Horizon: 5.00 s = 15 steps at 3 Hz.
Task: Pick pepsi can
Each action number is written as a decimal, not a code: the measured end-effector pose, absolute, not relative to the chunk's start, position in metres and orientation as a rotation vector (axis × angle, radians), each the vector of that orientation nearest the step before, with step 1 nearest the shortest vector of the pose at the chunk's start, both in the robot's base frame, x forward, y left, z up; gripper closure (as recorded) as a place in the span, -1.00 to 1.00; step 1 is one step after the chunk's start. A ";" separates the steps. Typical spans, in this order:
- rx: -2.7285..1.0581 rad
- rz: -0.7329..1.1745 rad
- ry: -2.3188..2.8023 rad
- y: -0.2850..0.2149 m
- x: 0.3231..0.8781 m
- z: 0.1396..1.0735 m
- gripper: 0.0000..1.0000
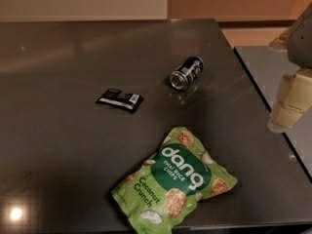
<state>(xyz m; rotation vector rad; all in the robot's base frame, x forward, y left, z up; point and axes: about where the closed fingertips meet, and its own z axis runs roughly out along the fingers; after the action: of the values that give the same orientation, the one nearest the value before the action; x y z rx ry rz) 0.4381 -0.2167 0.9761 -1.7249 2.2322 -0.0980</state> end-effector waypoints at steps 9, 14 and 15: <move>-2.291 -0.067 1.874 -0.160 0.662 0.891 -1.00; -2.470 0.025 1.760 -0.118 0.668 0.846 -0.65; -2.478 0.029 1.749 -0.117 0.664 0.847 -0.21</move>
Offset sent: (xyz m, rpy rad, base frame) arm 0.0322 0.0110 0.0020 0.0125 0.0361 0.0851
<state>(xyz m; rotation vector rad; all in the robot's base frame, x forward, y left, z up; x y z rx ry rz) 0.6636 -0.1174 0.8475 -2.4779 1.7488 0.0288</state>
